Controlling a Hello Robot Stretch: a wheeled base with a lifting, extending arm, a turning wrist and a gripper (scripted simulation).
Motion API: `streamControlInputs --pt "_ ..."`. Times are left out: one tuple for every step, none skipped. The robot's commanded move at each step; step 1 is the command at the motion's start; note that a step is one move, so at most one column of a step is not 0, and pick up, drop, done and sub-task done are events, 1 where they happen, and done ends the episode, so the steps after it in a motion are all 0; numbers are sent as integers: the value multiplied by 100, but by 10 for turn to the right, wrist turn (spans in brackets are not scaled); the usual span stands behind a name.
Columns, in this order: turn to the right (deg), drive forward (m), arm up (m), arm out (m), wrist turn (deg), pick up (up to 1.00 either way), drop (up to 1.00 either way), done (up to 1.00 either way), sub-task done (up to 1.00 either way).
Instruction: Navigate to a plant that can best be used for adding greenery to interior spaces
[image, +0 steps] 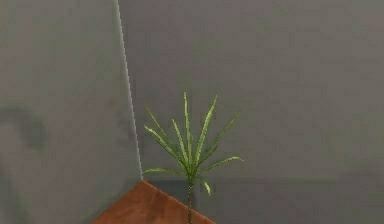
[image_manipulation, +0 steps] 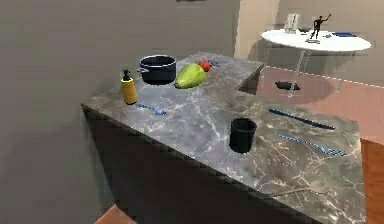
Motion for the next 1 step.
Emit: streamControlInputs --pt "0 0 0 0 0 0 0 100 0"
